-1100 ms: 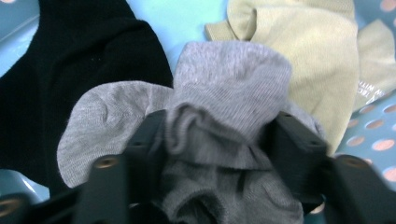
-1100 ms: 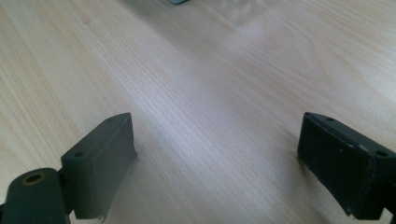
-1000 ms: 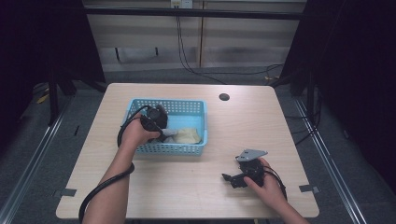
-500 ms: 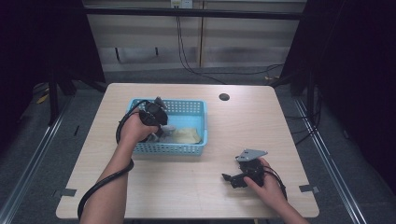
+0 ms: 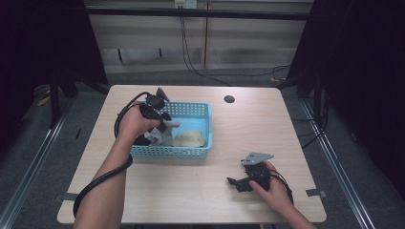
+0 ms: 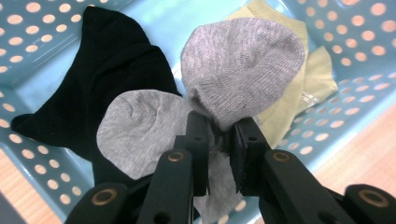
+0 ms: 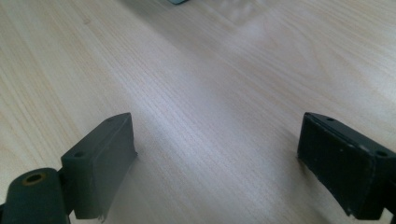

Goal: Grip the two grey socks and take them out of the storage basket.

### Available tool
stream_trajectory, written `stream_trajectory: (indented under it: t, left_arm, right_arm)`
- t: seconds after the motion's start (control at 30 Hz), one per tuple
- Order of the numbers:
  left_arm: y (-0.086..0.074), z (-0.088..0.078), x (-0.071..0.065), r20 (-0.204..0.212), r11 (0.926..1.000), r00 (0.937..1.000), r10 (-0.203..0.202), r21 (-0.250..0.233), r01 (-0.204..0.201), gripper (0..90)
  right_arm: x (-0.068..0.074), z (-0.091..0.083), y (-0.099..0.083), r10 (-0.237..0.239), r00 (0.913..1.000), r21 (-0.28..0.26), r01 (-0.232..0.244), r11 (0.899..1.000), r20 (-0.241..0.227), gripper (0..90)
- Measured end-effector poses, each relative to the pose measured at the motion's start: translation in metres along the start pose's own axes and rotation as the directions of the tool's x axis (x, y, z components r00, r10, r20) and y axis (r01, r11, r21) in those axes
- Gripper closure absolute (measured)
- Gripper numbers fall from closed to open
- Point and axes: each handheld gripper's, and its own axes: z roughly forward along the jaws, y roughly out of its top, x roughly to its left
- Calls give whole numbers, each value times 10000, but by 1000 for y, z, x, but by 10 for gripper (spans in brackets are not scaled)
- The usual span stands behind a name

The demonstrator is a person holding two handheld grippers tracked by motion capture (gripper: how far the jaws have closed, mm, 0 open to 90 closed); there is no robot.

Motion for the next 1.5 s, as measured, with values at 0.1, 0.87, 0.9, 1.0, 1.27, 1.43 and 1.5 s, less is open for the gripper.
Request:
stream_trajectory:
  t: [0.1, 0.87, 0.9, 1.0, 1.27, 1.43, 1.5]
  left_arm:
    - [2, -8, -1, 45, 10000, 10000, 86, 42, -86, 785]
    - [8, -54, -18, 493, 9985, 9973, 542, -43, -541, 784]
    - [8, -56, -19, 553, 9986, 9971, 531, 45, -534, 784]
    - [7, -59, -22, 720, 9979, 9956, 604, 186, -619, 784]
    - [2, -67, -30, 951, 9946, 9909, 953, 318, -987, 784]
    - [-5, -67, -35, 907, 9935, 9898, 1098, 211, -1121, 783]
    - [-11, -66, -38, 998, 9942, 9894, 1055, 110, -1072, 783]
  right_arm:
    - [0, 0, 0, 0, 10000, 1, 0, 10000, -1, 107]
    - [0, 0, 0, -12, 10000, 27, 12, 10000, -7, 107]
    - [0, 0, 0, -14, 10000, 27, 14, 10000, -5, 107]
    - [0, 0, 0, -11, 10000, 31, 11, 10000, -7, 107]
    - [0, 0, 0, -11, 10000, 31, 11, 10000, -6, 107]
    - [0, 0, 0, -6, 10000, 8, 6, 10000, -3, 107]
    - [0, 0, 0, -8, 10000, 7, 8, 10000, 3, 107]
